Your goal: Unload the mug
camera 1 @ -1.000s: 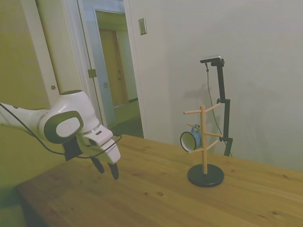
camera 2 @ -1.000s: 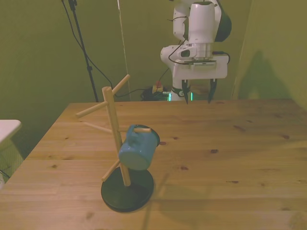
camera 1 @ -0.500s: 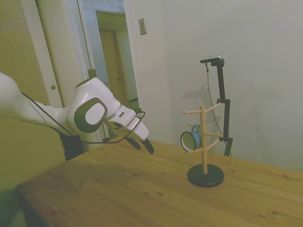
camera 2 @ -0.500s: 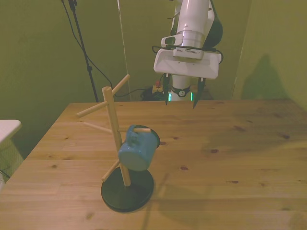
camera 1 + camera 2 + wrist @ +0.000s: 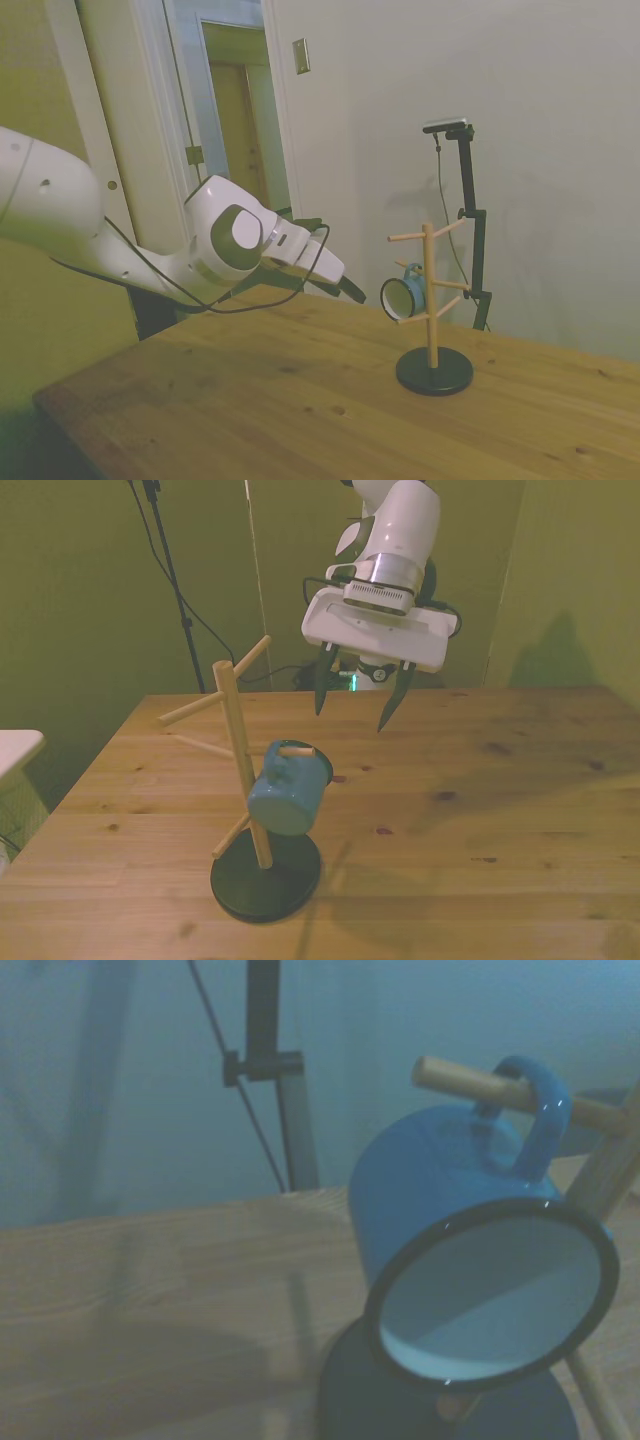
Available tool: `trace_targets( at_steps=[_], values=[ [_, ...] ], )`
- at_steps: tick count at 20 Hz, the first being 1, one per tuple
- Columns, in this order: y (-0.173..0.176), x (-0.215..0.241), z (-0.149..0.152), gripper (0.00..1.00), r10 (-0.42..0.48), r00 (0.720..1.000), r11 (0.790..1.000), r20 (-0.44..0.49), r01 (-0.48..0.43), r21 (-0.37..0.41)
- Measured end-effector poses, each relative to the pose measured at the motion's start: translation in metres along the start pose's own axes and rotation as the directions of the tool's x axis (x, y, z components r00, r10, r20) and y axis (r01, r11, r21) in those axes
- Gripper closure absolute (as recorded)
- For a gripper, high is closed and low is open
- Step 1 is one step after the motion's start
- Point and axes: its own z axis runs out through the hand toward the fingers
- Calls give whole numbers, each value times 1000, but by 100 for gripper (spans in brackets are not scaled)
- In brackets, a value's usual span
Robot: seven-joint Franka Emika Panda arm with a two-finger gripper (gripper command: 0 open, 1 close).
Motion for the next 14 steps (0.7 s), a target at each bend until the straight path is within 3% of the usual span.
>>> trace_targets(
  at_steps=[7,14],
  values=[
    [-23,12,48,0,65,996,998,-67,-63,26],
    [-35,17,67,0,107,990,993,-94,-102,59]
  ],
)
